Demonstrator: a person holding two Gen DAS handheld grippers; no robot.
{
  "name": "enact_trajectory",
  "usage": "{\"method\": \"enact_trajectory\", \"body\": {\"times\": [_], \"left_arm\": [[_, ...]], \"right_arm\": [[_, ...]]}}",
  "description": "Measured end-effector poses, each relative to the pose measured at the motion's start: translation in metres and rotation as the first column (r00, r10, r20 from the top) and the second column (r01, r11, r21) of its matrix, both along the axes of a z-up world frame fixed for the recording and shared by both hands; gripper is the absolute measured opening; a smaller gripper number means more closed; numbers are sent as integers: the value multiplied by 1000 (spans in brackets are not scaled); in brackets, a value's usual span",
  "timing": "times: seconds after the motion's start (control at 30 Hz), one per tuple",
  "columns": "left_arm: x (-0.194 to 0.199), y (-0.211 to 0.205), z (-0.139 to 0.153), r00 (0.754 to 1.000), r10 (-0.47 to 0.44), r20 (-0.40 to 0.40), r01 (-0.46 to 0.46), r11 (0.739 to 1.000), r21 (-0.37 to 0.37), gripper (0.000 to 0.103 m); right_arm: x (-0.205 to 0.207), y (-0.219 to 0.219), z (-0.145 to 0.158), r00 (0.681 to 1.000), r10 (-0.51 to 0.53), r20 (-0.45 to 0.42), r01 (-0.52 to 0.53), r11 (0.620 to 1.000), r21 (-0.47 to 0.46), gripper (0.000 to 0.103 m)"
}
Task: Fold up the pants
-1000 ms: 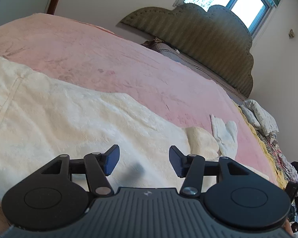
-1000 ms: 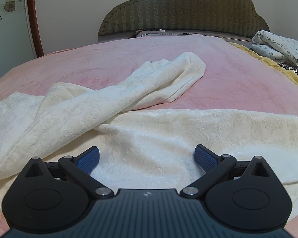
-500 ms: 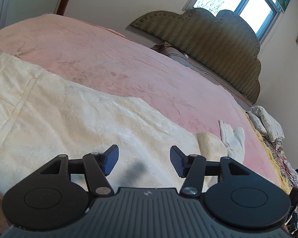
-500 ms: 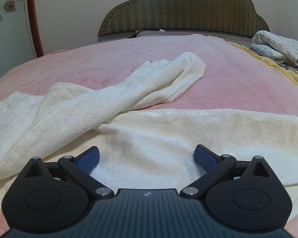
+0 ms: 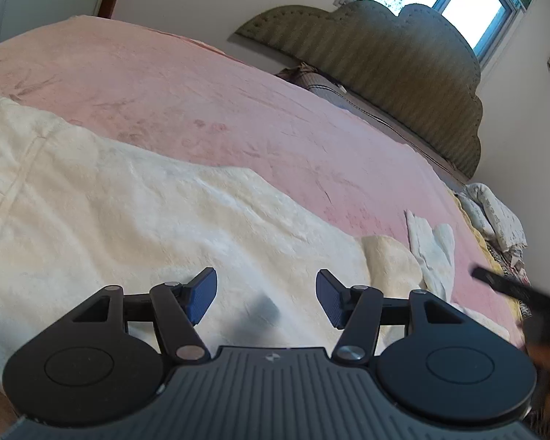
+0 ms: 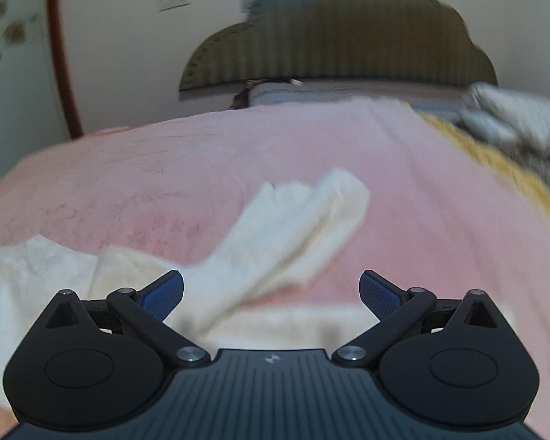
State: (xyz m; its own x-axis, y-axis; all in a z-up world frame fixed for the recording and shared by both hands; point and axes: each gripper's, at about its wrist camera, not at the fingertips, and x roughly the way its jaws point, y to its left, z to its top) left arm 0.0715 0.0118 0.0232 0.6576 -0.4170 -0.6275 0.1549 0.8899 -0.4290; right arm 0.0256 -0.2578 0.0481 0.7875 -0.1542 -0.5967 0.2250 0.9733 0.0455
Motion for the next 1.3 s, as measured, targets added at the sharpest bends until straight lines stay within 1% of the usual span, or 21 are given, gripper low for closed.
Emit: {"method": "enact_trajectory", "body": {"times": [0.07,0.1,0.17,0.23,0.3,0.37,0.43,0.47,0.5,0.53,0.57,0.67,0.7,0.8,0.87,0.93,1.03,1.1,1.17,1.23,1.3], "left_arm": [[-2,-1,1,1000,-13,2,13,1000,6,62],[-3,0,2,1000,-14,6,14,1000,9,63],[-4,1,3,1000,-11,16,11,1000,18,65],[-4,2,4,1000,-8,22,8,1000,23,66],[-3,2,3,1000,-8,11,8,1000,19,66],[0,0,2,1000,-20,-6,20,1000,16,66],[4,-7,5,998,-55,-13,55,998,8,66],[6,-12,8,996,-90,-9,90,996,-1,66],[8,-20,10,991,-137,-4,137,991,-10,67],[11,-30,12,981,-194,-1,194,981,-20,68],[14,-40,14,968,-253,2,253,967,-31,70],[17,-85,12,894,-447,22,448,893,-51,73],[17,-102,11,864,-502,29,503,863,-38,73],[11,-148,5,776,-629,44,626,777,67,74],[7,-171,-1,744,-666,50,656,742,135,74],[4,-187,-9,751,-659,45,639,742,204,73],[1,-198,-18,750,-659,60,628,737,250,65],[0,-202,-23,760,-647,67,604,740,295,55],[-4,-208,-25,757,-648,89,585,731,351,48],[-14,-213,-25,732,-670,125,573,703,421,48],[-25,-222,-28,693,-702,164,558,666,495,46]], "right_arm": [[41,5,-1,998,33,-45,-38,993,-108,103],[63,5,-3,997,39,-68,-48,990,-132,103],[104,1,-11,992,71,-104,-85,986,-144,102],[140,-2,-22,986,56,-154,-80,985,-152,101],[171,-5,-37,976,33,-217,-68,985,-158,91],[194,-9,-53,961,9,-275,-51,988,-145,76],[204,-18,-62,960,1,-281,-28,995,-93,75],[206,-23,-62,959,-3,-282,-15,998,-60,70],[205,-26,-61,961,1,-278,-10,1000,-29,60],[202,-28,-59,963,5,-268,-9,1000,-16,37],[199,-30,-57,966,1,-260,-5,1000,-16,22],[188,-33,-53,972,-2,-235,1,1000,-2,11],[183,-37,-52,974,-6,-226,10,1000,16,11],[168,-49,-43,985,-23,-169,39,995,89,10],[154,-58,-35,992,-36,-123,52,990,133,10],[139,-68,-29,996,-42,-80,56,982,178,10],[111,-85,-21,997,-70,-16,71,967,246,10],[93,-98,-17,996,-83,21,73,952,296,10],[72,-109,-12,993,-106,57,82,941,329,10],[53,-119,-9,987,-132,93,89,924,373,10],[35,-128,-7,980,-159,123,99,913,396,10]]}}
